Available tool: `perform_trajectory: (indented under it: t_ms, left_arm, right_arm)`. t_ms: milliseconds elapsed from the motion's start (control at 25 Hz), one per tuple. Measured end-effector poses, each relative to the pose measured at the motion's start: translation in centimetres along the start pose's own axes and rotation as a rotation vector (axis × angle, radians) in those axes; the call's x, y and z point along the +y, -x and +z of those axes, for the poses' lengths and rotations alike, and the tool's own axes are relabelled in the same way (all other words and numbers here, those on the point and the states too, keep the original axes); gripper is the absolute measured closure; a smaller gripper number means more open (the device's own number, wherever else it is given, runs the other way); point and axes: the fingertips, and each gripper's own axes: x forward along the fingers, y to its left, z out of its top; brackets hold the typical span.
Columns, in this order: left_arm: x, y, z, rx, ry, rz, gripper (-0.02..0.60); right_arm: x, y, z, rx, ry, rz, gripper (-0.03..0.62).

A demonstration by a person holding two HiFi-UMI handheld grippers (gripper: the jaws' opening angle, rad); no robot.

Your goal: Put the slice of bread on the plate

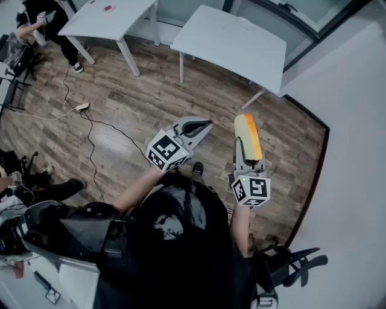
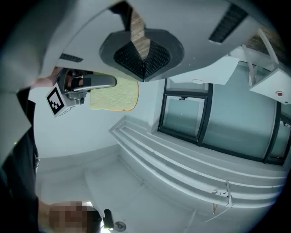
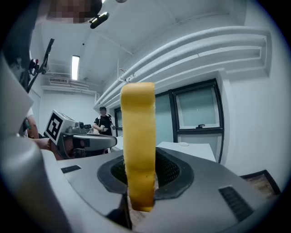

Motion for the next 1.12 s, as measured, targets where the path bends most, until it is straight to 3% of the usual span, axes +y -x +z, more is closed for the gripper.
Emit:
perform_trajectory:
  t_ms: [480,640,840,1040,1120]
  left_arm:
    - [0.5,-1.2,-0.9,0.018,0.031,0.013,0.584]
    - [0.6,-2.8,-1.6,0.040,0.044,0.009,0.584]
    - [0.8,-5.5,-1.9,0.050,0.052,0.020,0.584]
    - [1.8,-8.4,-1.5,0.055,0.067,0.049,0.584]
    - [2.2,-9.4,-1.7,0.071,0.072,0.056,0.584]
  right_arm:
    - [-1.9,-0.1,-1.1,0.006,-0.040,-0.013,0.502]
    - [-4.0,-0.6,-2.0,0.019,-0.118,-0.016,0.502]
    - [-6.2,-0.7,-2.2,-0.033,-0.258,0.069,0.502]
    - [-8.6,-2.3,-1.9,-0.012,-0.251,0.114,0.502]
    - [-9.2,-3.1,-1.8,-0.021,-0.280,0.174,0.502]
